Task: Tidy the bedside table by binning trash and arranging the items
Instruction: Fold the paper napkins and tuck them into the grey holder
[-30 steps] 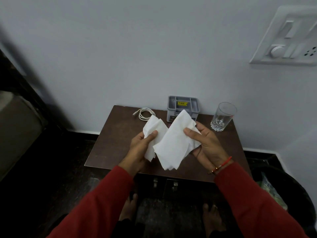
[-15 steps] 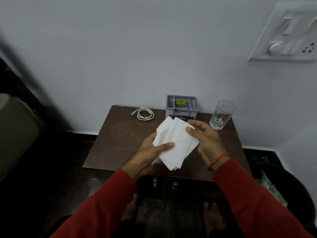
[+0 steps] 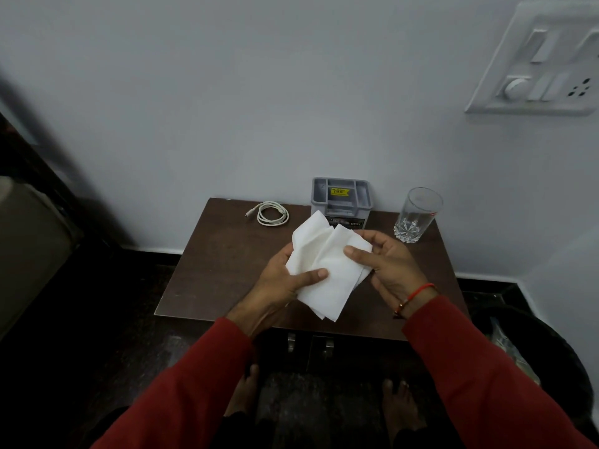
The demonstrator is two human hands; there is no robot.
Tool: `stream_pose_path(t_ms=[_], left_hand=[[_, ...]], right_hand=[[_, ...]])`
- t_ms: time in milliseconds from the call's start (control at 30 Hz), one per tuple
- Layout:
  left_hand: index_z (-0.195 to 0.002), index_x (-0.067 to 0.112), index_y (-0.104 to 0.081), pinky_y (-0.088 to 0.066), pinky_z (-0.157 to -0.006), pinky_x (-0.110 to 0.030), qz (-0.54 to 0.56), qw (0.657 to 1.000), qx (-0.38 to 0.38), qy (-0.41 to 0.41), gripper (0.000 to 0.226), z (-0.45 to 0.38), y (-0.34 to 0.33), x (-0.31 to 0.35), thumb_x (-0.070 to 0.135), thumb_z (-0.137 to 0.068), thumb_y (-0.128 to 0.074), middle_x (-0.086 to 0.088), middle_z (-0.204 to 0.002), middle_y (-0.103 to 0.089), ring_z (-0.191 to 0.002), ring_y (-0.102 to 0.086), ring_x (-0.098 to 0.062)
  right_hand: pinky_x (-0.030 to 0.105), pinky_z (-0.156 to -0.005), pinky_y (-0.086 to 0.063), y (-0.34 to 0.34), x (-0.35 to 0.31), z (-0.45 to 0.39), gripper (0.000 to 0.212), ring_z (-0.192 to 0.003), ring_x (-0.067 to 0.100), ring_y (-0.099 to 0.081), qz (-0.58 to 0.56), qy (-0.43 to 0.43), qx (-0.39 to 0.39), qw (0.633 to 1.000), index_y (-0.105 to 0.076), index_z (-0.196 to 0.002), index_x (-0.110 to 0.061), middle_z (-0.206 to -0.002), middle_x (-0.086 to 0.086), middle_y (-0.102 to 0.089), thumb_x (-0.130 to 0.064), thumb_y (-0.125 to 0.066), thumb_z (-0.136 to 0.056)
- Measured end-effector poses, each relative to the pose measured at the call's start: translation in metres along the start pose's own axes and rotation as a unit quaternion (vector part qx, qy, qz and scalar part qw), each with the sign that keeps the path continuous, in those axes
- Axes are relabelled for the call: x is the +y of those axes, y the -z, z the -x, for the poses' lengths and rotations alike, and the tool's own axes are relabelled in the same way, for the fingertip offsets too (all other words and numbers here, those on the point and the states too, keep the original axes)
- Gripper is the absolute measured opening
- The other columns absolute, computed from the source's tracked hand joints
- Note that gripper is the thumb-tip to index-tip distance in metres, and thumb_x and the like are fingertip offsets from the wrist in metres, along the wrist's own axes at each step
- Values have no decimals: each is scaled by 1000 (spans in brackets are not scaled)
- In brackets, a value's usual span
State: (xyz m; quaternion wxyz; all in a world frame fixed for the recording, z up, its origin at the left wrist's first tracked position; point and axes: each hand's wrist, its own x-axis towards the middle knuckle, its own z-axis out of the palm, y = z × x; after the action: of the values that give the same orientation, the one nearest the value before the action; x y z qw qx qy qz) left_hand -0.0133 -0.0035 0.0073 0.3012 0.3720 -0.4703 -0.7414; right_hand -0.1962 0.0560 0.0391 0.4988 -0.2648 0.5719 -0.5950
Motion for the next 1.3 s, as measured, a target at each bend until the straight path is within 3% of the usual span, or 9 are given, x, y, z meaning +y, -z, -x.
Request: stream_pose_path(t_ms=[200,300,400,567,733,833,967,1100,1300], left_hand=[[-121,12,-65,-60,-90,-50,32,998,48,1,49,0,-2,0,-2,-77,-81,-15,-120,-74,-112,-70,-36],[-117,12,-65,-59,-92,-52,40,998,53,-6,43,1,-6,2,-7,-81,-76,-14,-117,-74,-108,-71,-34],[-115,14,-64,-60,-90,-51,48,997,58,-2,40,2,-9,3,-6,-83,-75,-12,-115,-73,-104,-72,-29],[-119,13,-63,-60,-57,-30,86,993,72,28,31,6,-13,9,1,-91,-68,-10,-112,-73,-93,-72,-24],[-126,10,-62,-64,-69,-37,90,991,93,30,36,2,-16,11,0,-92,-68,-12,-117,-73,-101,-72,-29],[-130,10,-60,-63,-62,-39,89,991,99,27,39,0,-18,12,4,-92,-70,-15,-121,-72,-100,-74,-30],[-134,12,-57,-65,-71,-48,107,987,116,38,42,-7,-16,13,8,-94,-70,-19,-117,-72,-81,-77,-26],[-135,14,-57,-65,-65,-43,113,985,127,13,44,-15,-20,15,11,-94,-71,-18,-119,-71,-79,-77,-26],[-133,15,-59,-61,-68,-46,155,982,105,-1,35,-23,-26,20,15,-98,-64,-16,-112,-74,-83,-75,-33]], right_hand=[[42,-77,-59,-1,-2,-1,27,-89,23,-69,-52,-23,-12,998,-66,-108,-9,-102,9,-72,3,-69,-84],[41,-70,-61,-2,2,0,29,-90,25,-71,-25,-59,-14,998,-66,-114,-10,-107,11,-73,-9,-72,-85],[39,-69,-61,-2,3,0,28,-86,24,-72,-25,-51,1,998,-67,-113,-6,-104,13,-73,-6,-71,-86],[47,-80,-60,1,1,-4,21,-91,28,-70,-17,-36,20,999,-67,-107,-11,-105,14,-72,-3,-69,-87],[41,-65,-61,10,-8,-2,30,-83,26,-72,96,-51,-18,994,-66,-113,-10,-105,12,-74,-10,-74,-84],[38,-58,-61,17,-17,-5,24,-80,26,-72,82,-25,13,996,-66,-108,-5,-103,16,-73,-3,-72,-84],[34,-51,-61,28,-42,-26,15,-67,15,-73,72,62,112,989,-65,-95,-8,-91,13,-71,2,-70,-85],[51,-65,-62,38,-78,-70,20,-75,26,-74,200,163,237,937,-66,-83,-22,-87,6,-74,-28,-77,-68],[19,-33,-48,22,-100,-119,18,-58,28,-67,310,200,259,893,-60,-101,-3,-97,15,-66,-8,-63,-84]])
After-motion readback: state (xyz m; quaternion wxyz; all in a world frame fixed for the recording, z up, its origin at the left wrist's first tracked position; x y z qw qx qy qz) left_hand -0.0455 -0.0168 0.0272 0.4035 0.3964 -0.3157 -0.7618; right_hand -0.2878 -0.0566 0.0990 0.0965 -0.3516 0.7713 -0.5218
